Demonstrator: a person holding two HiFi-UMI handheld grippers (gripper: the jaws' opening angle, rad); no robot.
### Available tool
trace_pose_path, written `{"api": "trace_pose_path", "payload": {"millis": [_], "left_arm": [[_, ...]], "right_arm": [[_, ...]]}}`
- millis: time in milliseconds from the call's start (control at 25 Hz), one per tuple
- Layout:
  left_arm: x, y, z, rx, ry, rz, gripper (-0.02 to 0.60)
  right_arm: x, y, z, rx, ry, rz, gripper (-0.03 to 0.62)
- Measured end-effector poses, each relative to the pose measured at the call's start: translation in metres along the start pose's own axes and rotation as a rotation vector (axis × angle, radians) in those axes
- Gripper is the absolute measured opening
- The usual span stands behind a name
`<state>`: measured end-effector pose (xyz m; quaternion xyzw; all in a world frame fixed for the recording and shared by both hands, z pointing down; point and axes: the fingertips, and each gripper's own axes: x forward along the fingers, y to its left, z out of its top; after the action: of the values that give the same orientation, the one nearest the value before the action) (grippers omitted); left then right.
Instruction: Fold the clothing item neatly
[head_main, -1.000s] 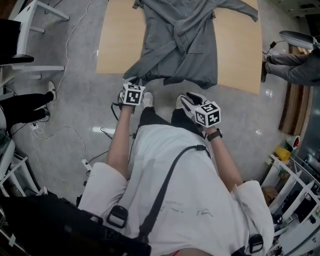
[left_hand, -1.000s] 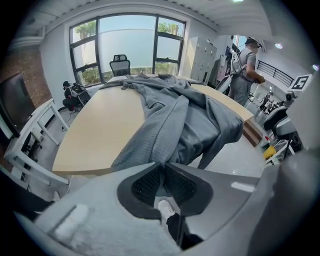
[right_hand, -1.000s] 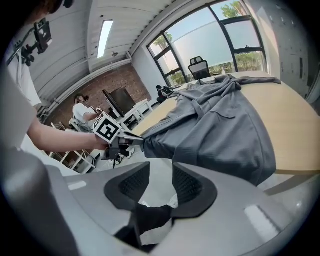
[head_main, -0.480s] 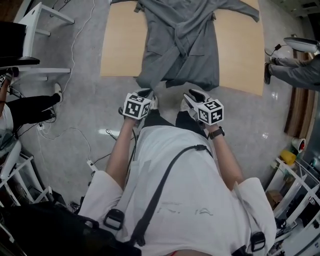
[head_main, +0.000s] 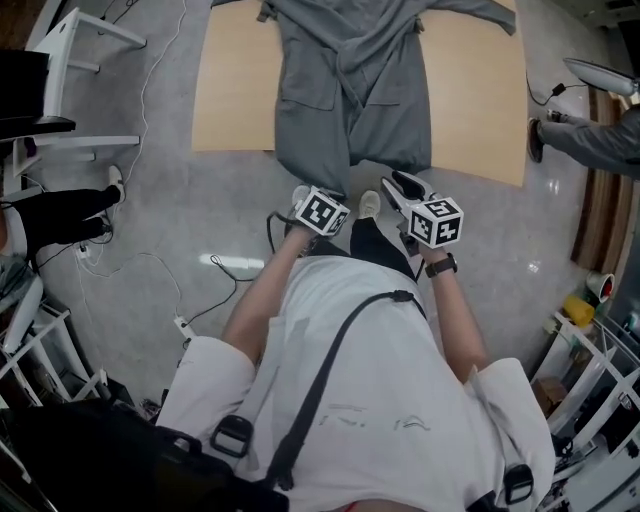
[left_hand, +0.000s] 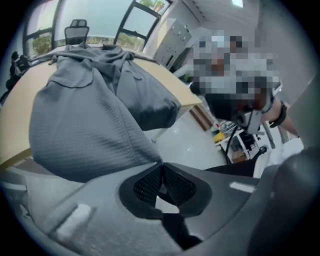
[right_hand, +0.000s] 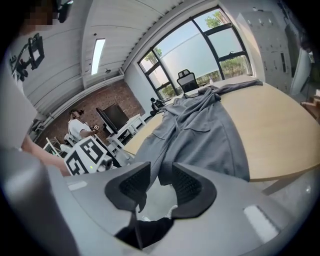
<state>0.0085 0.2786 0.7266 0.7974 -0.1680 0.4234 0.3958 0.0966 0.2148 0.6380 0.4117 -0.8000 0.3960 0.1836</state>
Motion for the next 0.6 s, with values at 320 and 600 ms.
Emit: {"api": "trace_pose_path", "payload": {"millis": [320, 600], "left_arm": [[0.032, 0.015, 0.009, 0.031, 0.058, 0.104, 0.129], [-0.038, 0.027, 0.063, -0.033, -0.151, 0.243, 0.129]], "right_arm": [[-0.011, -0.022, 0.001, 0.018, -0.035, 0.037, 0.135], [-0.017, -0.035, 0.044, -0.024, -0.121, 0.106, 0.138]]}}
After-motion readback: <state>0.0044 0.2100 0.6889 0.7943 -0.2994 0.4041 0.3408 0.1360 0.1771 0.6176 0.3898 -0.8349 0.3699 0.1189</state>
